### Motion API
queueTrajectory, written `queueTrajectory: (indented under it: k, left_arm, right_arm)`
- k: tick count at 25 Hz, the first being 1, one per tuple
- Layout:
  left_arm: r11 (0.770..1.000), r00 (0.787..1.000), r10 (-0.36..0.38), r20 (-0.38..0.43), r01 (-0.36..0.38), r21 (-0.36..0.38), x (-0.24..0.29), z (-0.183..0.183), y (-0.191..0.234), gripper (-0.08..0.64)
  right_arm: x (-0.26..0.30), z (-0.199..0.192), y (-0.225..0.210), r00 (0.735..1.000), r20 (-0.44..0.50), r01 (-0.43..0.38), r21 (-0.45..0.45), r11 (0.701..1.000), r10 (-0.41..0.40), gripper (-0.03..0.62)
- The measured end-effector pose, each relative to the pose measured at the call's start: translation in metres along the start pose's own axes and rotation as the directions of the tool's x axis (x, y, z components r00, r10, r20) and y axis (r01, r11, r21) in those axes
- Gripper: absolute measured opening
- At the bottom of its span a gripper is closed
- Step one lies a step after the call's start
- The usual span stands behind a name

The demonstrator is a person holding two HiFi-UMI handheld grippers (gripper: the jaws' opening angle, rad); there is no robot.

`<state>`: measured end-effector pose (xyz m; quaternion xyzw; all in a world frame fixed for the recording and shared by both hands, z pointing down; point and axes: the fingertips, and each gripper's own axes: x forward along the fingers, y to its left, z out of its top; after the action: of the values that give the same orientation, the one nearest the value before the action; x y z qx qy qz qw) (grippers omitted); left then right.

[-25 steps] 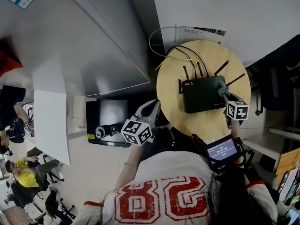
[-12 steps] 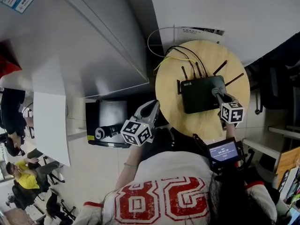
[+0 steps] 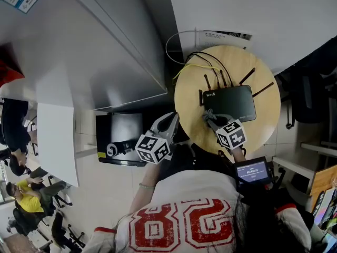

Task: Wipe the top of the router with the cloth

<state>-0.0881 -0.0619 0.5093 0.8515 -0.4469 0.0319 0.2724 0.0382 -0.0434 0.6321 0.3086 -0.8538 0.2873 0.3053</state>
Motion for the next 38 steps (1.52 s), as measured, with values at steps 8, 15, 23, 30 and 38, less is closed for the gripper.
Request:
queueTrajectory:
  k: [8,15,23,30,38]
  left_arm:
    - [1.0,1.0,0.012,0.008,-0.012,-0.006,-0.005,0.001,0.006,0.002]
    - [1.0,1.0,0.008,0.01,-0.008,-0.007,-0.004,0.002,0.007,0.002]
    - [1.0,1.0,0.005,0.007,-0.005,-0.009,-0.001,0.002,0.009,0.002]
    - [1.0,1.0,0.003,0.007,-0.003,-0.005,-0.002,0.003,0.008,0.002]
    - [1.0,1.0,-0.012,-0.003,0.012,-0.001,0.0,0.003,0.003,0.002]
  right_arm:
    - [0.001,-0.009,-0.002,1.0,-0.025,0.01,0.001,1.0,-0.01,0.057]
    - [-0.015,-0.014,-0.022,0.998,-0.003,0.062,0.058,0.996,-0.062,0.057]
    - [-0.054,-0.032,-0.084,0.974,0.023,0.214,0.202,0.956,-0.223,0.057]
    - [-0.098,-0.052,-0.136,0.929,0.024,0.344,0.308,0.887,-0.368,0.057]
    - [-0.129,-0.067,-0.171,0.89,0.01,0.421,0.368,0.829,-0.457,0.057]
